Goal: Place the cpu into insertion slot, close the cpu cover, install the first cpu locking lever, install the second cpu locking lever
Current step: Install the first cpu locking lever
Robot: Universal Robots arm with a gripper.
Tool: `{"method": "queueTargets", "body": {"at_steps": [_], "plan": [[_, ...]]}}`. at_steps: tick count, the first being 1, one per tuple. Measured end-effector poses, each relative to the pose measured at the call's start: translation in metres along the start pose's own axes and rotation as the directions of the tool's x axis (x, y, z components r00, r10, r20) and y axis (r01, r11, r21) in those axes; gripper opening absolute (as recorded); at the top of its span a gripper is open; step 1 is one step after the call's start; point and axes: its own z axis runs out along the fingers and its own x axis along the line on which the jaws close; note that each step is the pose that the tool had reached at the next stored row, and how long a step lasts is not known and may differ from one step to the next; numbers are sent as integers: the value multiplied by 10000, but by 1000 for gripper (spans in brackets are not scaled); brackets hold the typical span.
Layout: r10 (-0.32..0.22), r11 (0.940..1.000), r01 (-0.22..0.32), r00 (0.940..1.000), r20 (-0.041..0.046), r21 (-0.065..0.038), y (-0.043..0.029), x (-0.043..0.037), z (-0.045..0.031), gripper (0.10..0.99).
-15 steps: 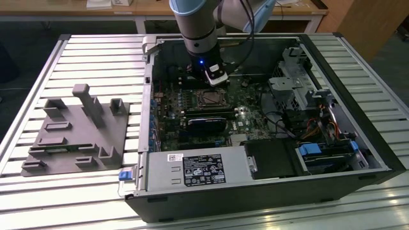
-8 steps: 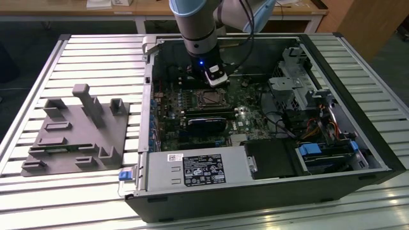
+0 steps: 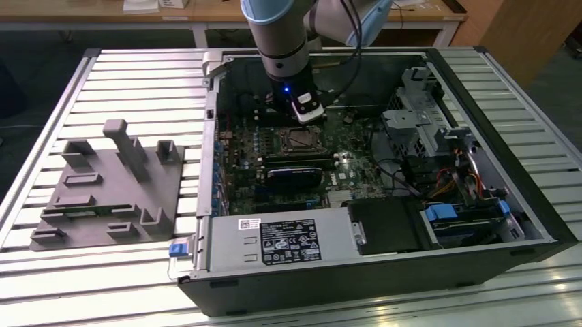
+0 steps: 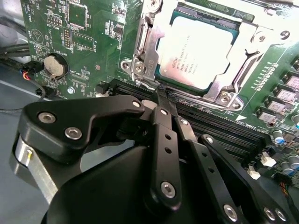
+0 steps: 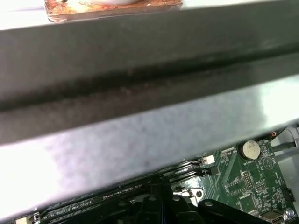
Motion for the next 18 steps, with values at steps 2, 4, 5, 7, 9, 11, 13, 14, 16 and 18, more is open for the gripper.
{"method": "queueTargets", "body": {"at_steps": [2,4,5,7,9,11,13,14,16,18], "plan": [[5,10000,-5,10000,-4,-18,0,0,0,106],[6,10000,-7,10000,-4,-22,1,0,-1,106],[6,10000,-6,10000,-4,-23,2,-1,-3,106],[5,10000,-5,10000,-3,-18,4,-4,-15,106],[4,10000,-4,10000,-3,-15,8,-7,-31,106],[4,10000,-4,10000,-3,-15,12,-10,-49,106],[4,10000,-4,10000,-3,-15,17,-14,-69,106],[4,10000,-4,10000,-2,-15,19,-16,-78,106],[5,10000,-5,10000,-3,-14,24,-20,-98,106],[4,10000,-4,10000,-4,-14,29,-25,-116,106]]}}
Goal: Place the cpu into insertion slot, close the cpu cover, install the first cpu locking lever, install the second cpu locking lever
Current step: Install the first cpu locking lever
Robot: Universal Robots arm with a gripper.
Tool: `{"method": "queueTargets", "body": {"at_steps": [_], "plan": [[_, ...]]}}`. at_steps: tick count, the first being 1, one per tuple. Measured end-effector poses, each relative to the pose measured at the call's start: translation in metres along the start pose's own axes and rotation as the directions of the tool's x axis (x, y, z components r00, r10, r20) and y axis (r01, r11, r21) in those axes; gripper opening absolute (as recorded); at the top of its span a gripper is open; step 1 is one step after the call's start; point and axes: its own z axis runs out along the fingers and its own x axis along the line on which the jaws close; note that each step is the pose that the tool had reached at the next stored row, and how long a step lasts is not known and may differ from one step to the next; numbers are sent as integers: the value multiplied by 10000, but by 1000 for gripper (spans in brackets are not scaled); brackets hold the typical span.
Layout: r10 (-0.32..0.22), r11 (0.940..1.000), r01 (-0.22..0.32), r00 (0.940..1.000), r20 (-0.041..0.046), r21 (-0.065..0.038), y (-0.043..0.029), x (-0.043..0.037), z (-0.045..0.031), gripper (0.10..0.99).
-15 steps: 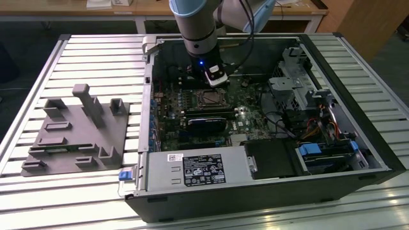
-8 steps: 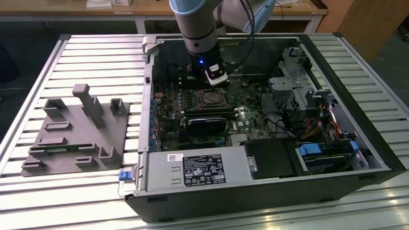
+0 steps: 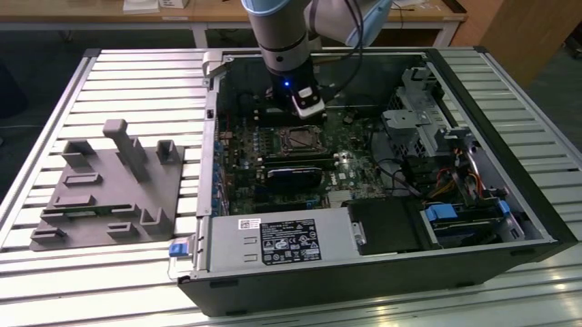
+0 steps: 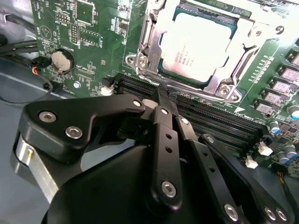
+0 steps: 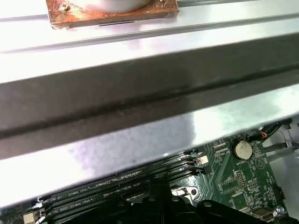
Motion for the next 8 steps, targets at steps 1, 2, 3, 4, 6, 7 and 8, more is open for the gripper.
{"method": "queueTargets", "body": {"at_steps": [1,2,3,4,6,7,8], "plan": [[0,10000,0,10000,0,0,2,-2,-9,106],[1,10000,-1,10000,1,-1,5,-4,-19,106],[1,10000,-1,10000,1,-1,7,-7,-29,106],[0,10000,0,10000,1,0,10,-10,-40,106],[0,10000,0,10000,1,-1,15,-14,-59,106],[0,10000,0,10000,1,0,17,-16,-69,106],[0,10000,0,10000,1,-1,20,-18,-80,106]]}}
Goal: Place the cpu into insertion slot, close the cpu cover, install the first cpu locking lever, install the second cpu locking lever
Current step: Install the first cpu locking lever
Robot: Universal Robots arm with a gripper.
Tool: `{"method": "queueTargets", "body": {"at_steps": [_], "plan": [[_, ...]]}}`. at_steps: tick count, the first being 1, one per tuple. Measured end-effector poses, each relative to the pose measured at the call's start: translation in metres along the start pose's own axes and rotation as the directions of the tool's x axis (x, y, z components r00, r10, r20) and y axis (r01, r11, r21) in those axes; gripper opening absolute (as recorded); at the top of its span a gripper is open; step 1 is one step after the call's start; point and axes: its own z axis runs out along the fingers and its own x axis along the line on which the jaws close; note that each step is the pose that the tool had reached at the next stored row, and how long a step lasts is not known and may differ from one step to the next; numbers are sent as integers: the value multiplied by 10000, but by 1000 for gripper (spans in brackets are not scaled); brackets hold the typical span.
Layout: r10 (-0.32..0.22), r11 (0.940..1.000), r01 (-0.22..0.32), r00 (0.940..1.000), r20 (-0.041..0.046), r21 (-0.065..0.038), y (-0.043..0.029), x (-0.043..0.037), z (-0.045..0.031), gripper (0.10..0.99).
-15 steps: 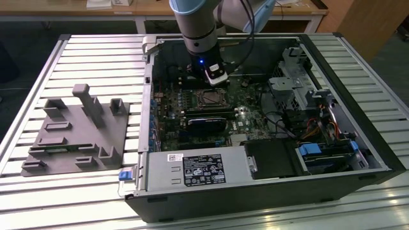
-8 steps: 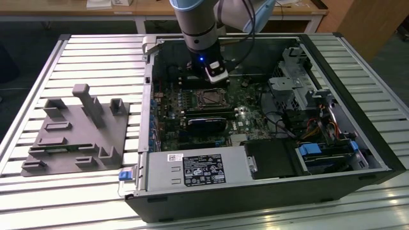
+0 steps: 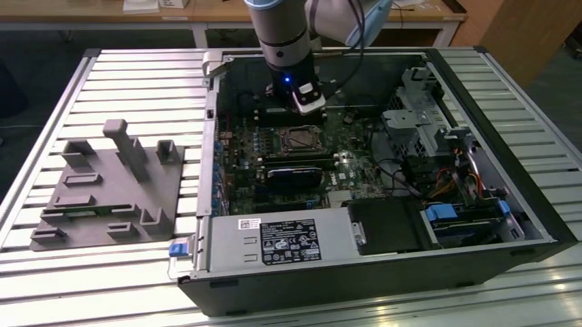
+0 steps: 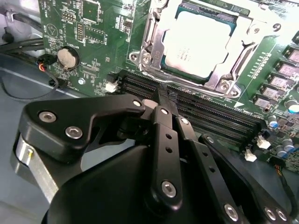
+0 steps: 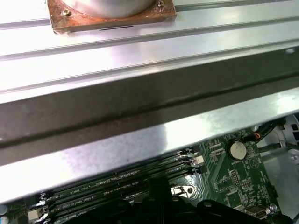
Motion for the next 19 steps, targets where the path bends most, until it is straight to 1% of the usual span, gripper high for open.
{"method": "queueTargets", "body": {"at_steps": [5,12,19], "plan": [[0,10000,0,10000,0,1,17,-14,-68,106],[1,10000,-1,10000,0,1,45,-38,-184,106],[2,10000,-2,10000,0,2,46,-39,-188,106]]}}
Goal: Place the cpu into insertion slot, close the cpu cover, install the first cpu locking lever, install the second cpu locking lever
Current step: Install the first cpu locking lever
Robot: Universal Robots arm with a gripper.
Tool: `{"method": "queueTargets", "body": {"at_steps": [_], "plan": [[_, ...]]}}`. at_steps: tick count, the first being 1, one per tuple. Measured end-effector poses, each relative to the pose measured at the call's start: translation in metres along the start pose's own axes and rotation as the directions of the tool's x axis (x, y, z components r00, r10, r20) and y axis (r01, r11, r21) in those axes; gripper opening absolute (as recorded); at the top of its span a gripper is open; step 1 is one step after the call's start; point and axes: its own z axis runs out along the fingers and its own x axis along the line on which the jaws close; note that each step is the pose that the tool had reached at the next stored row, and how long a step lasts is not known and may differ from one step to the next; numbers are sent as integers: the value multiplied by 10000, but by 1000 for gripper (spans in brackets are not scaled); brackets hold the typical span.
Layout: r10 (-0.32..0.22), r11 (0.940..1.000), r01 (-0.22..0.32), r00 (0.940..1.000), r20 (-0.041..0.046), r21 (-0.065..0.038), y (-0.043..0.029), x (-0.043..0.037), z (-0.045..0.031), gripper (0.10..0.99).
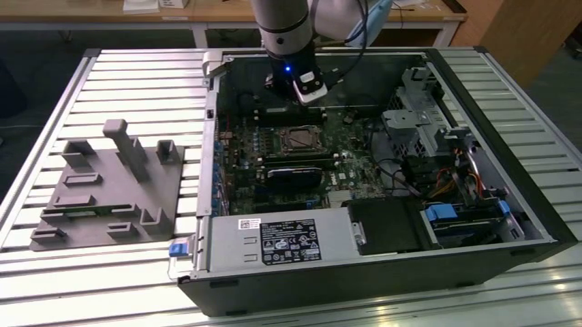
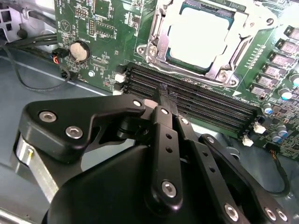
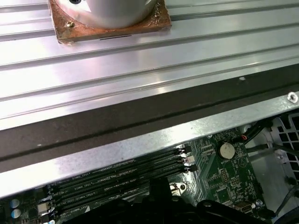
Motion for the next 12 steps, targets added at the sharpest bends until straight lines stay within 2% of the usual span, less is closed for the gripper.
{"method": "queueTargets", "body": {"at_steps": [3,4,7,12], "plan": [[0,10000,0,10000,-1,2,0,0,0,106],[-5,10000,5,10000,-13,37,0,0,1,106],[-35,9995,39,9999,-114,315,1,-1,8,106],[-99,9962,122,9996,-272,867,3,-11,15,106]]}}
